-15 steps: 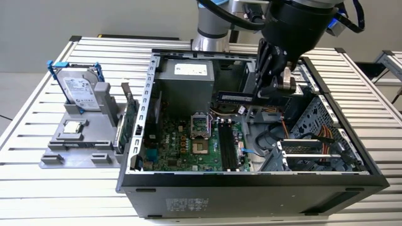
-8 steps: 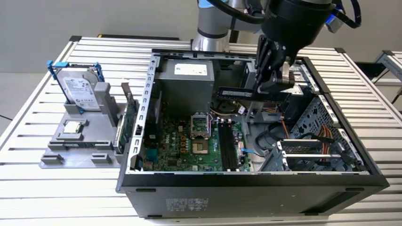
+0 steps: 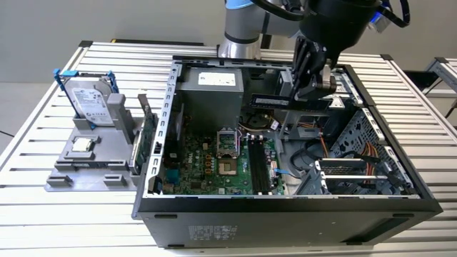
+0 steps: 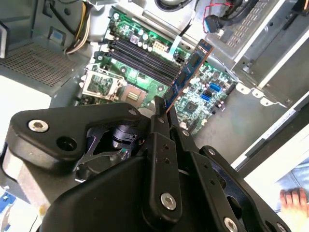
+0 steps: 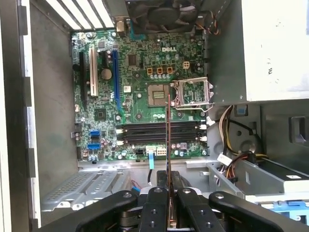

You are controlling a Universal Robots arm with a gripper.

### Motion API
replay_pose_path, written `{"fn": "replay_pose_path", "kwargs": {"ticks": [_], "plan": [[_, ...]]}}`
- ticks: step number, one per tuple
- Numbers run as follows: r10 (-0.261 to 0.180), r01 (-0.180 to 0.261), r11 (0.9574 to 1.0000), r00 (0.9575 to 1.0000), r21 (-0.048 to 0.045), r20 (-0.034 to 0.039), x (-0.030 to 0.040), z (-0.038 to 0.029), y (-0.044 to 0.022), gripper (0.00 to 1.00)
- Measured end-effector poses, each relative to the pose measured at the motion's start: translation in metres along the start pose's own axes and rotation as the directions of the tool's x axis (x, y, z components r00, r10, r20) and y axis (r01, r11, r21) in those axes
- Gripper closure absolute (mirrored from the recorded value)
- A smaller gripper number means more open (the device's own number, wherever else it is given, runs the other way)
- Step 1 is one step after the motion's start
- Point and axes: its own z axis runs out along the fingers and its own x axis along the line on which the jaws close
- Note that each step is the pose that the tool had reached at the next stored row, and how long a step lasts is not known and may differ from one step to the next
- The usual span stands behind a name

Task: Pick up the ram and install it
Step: 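Pick up the ram and move it above insertion slot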

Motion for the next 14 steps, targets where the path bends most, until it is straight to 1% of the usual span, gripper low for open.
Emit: {"fn": "replay_pose_path", "kwargs": {"ticks": [6, 14], "plan": [[0.000, 0.000, 1.0000, 1.0000, 0.0000, 0.0000, -0.0055, -0.0002, -0.0039, 1.00], [0.000, 0.000, 1.0000, 1.0000, 0.0000, 0.0001, -0.0079, -0.0004, -0.0072, 1.00]]}}
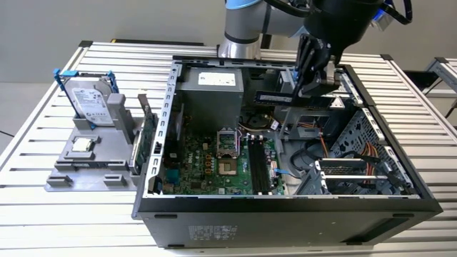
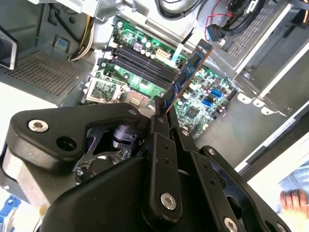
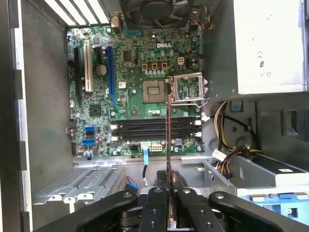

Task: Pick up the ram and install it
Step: 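Pick up the ram and move it above insertion slot, then insert the ram into the slot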

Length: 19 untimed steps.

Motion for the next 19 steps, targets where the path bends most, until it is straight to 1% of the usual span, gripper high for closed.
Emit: {"fn": "replay_pose_path", "kwargs": {"ticks": [6, 15, 19], "plan": [[0.000, 0.000, 1.0000, 1.0000, 0.0000, 0.0000, -0.0010, -0.0001, -0.0015, 1.00], [0.000, 0.000, 1.0000, 1.0000, 0.0000, 0.0000, -0.0010, -0.0001, -0.0016, 1.00], [0.009, -0.009, 1.0000, 1.0000, -0.0001, 0.0004, -0.0010, -0.0001, -0.0016, 1.00]]}}
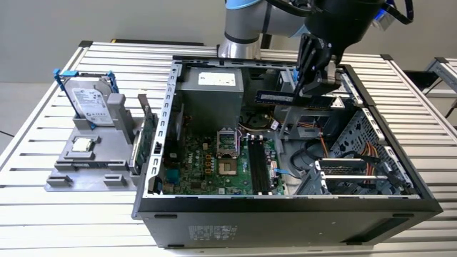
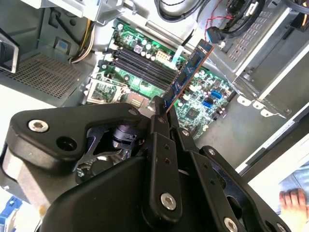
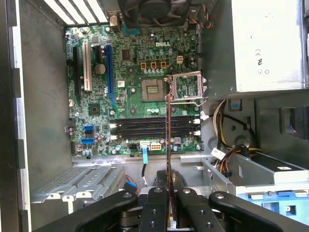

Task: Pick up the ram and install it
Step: 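Insert the ram into the slot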

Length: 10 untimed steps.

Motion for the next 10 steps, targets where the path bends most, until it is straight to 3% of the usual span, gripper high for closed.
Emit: {"fn": "replay_pose_path", "kwargs": {"ticks": [10], "plan": [[0.032, -0.032, 0.9995, 0.9995, -0.0001, 0.0019, 0.0000, 0.0000, 0.0000, 1.00]]}}
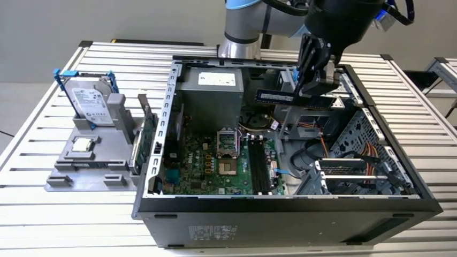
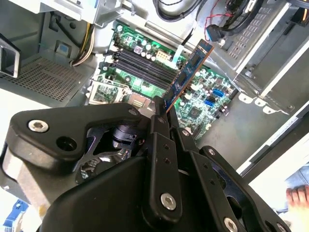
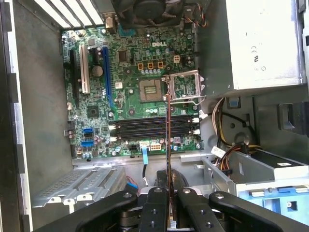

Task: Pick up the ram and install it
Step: 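Insert the ram into the slot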

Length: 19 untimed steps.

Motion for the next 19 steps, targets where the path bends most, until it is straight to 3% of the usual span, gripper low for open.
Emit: {"fn": "replay_pose_path", "kwargs": {"ticks": [19], "plan": [[0.070, -0.070, 0.9975, 0.9975, -0.0004, 0.0039, 0.0000, 0.0000, 0.0000, 1.00]]}}
